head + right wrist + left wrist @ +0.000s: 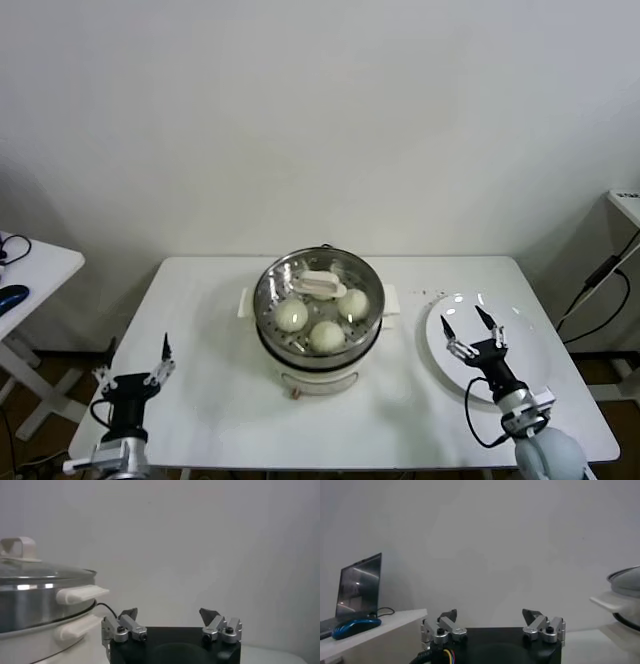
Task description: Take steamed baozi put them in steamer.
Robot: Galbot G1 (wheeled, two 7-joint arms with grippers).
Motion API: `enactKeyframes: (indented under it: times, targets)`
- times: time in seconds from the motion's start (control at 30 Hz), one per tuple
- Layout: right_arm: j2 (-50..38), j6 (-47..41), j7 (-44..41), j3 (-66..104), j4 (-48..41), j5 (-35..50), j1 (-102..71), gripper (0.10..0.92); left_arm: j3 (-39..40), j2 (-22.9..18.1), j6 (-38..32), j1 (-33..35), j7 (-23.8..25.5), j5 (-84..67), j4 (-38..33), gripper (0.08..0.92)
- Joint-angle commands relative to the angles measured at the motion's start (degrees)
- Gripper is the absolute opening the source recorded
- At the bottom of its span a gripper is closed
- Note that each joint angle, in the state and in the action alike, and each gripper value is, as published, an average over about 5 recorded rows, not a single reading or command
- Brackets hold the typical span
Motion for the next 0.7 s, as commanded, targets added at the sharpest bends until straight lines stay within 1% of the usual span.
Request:
enactKeyframes:
  times: [0.03, 0.7]
  targets:
    - [0.26, 0.39, 0.81, 0.04, 0.82, 0.07, -1.25, 0.823, -0.81, -0.15, -0.45, 0.81, 0.71, -2.01, 0.12, 0.823]
    - [-0.07, 1.26, 0.50, 1.36, 0.73, 1.10, -2.05, 0.823, -0.84, -0.24, 0.62, 0.98, 3.15, -3.19, -0.27, 0.823]
